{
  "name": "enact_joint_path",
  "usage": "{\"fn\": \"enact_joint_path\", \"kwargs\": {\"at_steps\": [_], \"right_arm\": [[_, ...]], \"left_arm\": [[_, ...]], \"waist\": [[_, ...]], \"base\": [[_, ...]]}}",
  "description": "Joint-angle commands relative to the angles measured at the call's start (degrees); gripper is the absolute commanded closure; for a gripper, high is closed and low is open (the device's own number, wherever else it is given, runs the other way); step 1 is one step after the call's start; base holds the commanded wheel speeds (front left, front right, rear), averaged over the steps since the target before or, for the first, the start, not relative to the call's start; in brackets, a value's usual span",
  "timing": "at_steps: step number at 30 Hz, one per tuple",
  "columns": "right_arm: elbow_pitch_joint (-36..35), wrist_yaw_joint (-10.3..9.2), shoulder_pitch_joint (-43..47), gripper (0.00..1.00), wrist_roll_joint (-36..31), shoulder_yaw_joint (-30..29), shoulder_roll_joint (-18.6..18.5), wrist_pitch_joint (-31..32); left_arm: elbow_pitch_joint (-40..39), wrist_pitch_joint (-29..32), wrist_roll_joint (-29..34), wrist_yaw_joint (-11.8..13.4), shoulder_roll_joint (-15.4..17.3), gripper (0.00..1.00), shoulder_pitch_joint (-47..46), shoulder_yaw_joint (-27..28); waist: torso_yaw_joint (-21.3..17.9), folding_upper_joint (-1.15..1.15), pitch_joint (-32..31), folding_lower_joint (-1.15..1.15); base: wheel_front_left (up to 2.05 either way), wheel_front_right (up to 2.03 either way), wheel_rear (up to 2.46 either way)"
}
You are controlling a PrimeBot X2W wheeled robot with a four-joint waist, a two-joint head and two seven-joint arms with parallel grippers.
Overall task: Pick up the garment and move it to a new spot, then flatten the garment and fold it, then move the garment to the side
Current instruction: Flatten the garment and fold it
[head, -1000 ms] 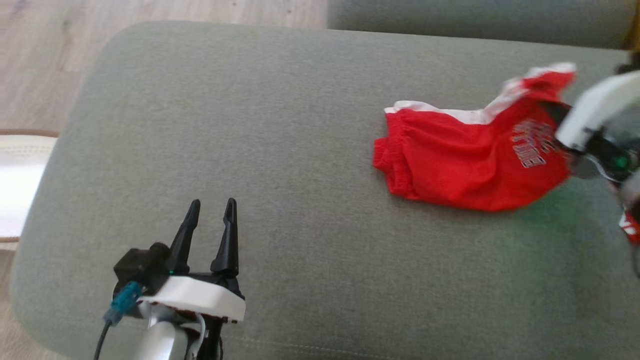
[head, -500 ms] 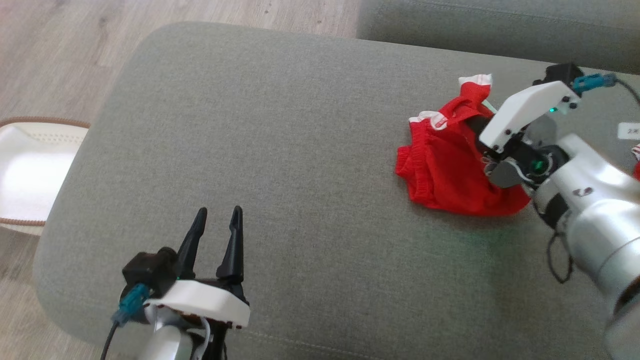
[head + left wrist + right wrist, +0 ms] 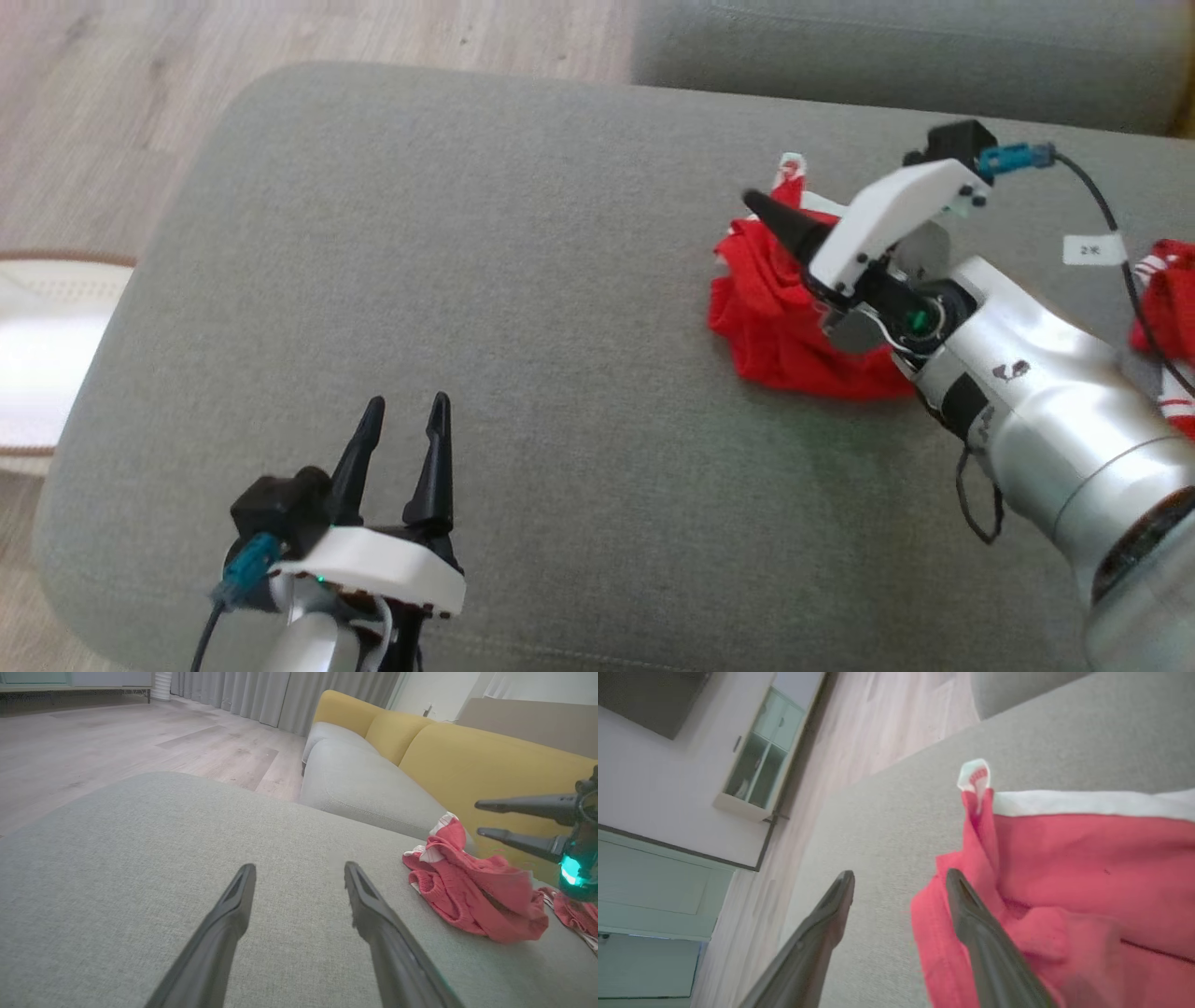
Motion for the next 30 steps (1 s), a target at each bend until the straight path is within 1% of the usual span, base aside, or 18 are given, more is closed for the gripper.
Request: {"fn": "enact_joint_path", "kwargs": {"at_steps": [1,4,7,8,9,11,13,15,18,21,22,23,24,26,30], "right_arm": [[-4.36,0.39,0.45,0.00,-0.56,-0.90,-1.46,-2.35],[-11.02,0.39,0.95,0.00,-1.12,-2.68,-4.97,-6.54],[-16.06,0.39,1.75,0.00,-2.67,-4.75,-10.51,-12.81],[-16.06,0.39,1.75,0.00,-2.67,-4.75,-10.51,-12.81],[-16.37,0.39,2.01,0.00,-4.24,-4.58,-12.67,-15.00],[-14.71,0.39,2.31,0.00,-8.41,-3.26,-16.65,-19.45],[-11.44,0.39,2.79,0.00,-12.04,-1.59,-18.70,-22.69],[-8.17,0.39,3.39,0.00,-14.47,-0.14,-18.76,-24.22],[-4.52,0.39,4.04,0.00,-16.15,0.83,-17.52,-25.37],[-2.04,0.39,4.50,0.00,-17.27,1.96,-15.78,-24.96],[-1.50,0.39,4.63,0.31,-17.74,2.60,-15.11,-24.22],[-0.98,0.39,4.73,0.97,-17.90,3.01,-14.39,-23.36],[-0.31,0.39,4.75,1.00,-18.26,3.63,-13.70,-22.20],[1.04,0.39,4.70,1.00,-18.82,4.78,-12.17,-19.57],[3.15,0.39,5.43,1.00,-18.55,6.40,-8.58,-11.50]], "left_arm": [[-1.82,-0.45,0.03,0.08,0.13,0.00,-0.58,2.20],[-2.59,-0.45,0.48,-0.01,0.13,0.00,-0.08,2.84],[-4.26,-0.45,1.31,-0.07,0.13,0.00,0.46,3.74],[-4.26,-0.45,1.31,-0.07,0.13,0.00,0.46,3.74],[-4.92,-0.45,1.74,-0.05,0.13,0.00,0.63,4.04],[-6.20,-0.45,2.58,-0.03,0.13,0.00,0.92,4.49],[-7.44,-0.45,3.31,-0.06,0.13,0.00,1.03,4.68],[-8.17,-0.45,3.84,-0.06,0.13,0.00,1.18,4.63],[-9.15,-0.45,4.14,0.08,0.13,0.00,1.04,4.50],[-9.42,-0.45,4.27,0.08,0.13,0.00,0.65,4.18],[-9.45,-0.45,4.31,0.13,0.13,0.00,0.55,4.10],[-9.47,-0.45,4.33,0.15,0.13,0.00,0.42,4.05],[-9.47,-0.45,4.32,0.15,0.13,0.00,0.28,3.99],[-9.29,-0.45,4.27,0.10,0.13,0.00,-0.02,3.68],[-8.97,-0.45,4.07,0.23,0.13,0.00,-0.68,3.24]], "waist": [[-1.35,0.00,-1.18,0.00],[-2.40,0.00,-2.12,0.00],[-3.11,0.00,-2.77,0.00],[-3.11,0.00,-2.77,0.00],[-3.29,0.00,-2.94,0.00],[-3.48,0.00,-3.04,0.00],[-3.51,0.00,-2.95,0.00],[-3.43,0.00,-2.75,0.00],[-3.02,0.00,-2.15,0.00],[-2.32,0.00,-1.41,0.00],[-2.04,0.00,-1.09,0.00],[-1.80,0.00,-0.77,0.00],[-1.52,0.00,-0.45,0.00],[-0.88,0.00,0.08,0.00],[0.62,0.00,0.72,0.00]], "base": [[0.00,0.00,0.00],[0.00,0.00,0.00],[0.00,0.00,0.00],[0.00,0.00,0.00],[0.00,0.00,0.00],[0.00,0.00,0.00],[0.00,0.00,0.00],[0.00,0.00,0.00],[0.00,0.00,0.00],[0.00,0.00,0.00],[0.00,0.00,0.00],[0.00,0.00,0.00],[0.00,0.00,0.00],[0.00,0.00,0.00],[0.00,0.00,0.00]]}}
